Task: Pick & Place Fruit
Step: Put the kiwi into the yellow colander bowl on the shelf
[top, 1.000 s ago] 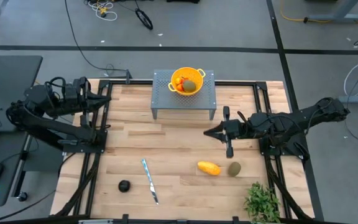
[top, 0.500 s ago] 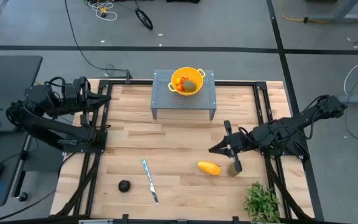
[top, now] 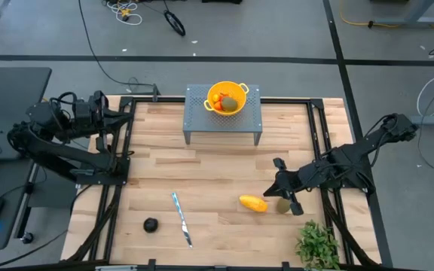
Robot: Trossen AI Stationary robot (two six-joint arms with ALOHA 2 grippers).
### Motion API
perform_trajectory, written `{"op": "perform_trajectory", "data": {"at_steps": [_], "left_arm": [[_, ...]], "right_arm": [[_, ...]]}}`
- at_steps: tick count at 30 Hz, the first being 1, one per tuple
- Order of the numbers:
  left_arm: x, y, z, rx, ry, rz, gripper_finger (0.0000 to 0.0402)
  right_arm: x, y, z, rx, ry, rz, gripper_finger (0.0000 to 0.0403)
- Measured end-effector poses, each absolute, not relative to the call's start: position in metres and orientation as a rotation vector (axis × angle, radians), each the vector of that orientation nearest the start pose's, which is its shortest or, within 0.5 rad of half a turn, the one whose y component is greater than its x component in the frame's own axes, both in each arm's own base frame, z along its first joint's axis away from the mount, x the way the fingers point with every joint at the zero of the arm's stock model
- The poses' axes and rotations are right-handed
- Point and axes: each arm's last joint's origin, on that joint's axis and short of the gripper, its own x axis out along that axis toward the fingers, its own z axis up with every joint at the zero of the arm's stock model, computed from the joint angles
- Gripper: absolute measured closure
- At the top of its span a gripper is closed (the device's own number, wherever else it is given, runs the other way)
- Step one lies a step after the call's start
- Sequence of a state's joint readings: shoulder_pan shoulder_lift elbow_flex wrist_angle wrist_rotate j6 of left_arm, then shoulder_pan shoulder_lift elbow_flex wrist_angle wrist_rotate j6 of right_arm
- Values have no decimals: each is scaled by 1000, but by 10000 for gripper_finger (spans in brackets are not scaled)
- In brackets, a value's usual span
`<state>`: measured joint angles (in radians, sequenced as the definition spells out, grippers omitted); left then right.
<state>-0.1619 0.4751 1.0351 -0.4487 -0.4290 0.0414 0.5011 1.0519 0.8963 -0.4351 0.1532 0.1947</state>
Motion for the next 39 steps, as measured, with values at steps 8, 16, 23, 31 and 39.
{"op": "perform_trajectory", "data": {"at_steps": [8,16,23,31,39], "left_arm": [[56,3,416,6,-101,270,400],[56,3,416,6,-101,270,400],[56,3,415,7,-96,274,400],[56,3,415,7,-96,274,400],[56,4,415,1,-96,284,400]], "right_arm": [[189,98,290,-47,714,267,381],[181,95,282,-76,833,279,380],[178,93,278,-95,891,273,371],[183,96,269,-135,952,296,302],[190,101,257,-171,1013,295,176]]}}
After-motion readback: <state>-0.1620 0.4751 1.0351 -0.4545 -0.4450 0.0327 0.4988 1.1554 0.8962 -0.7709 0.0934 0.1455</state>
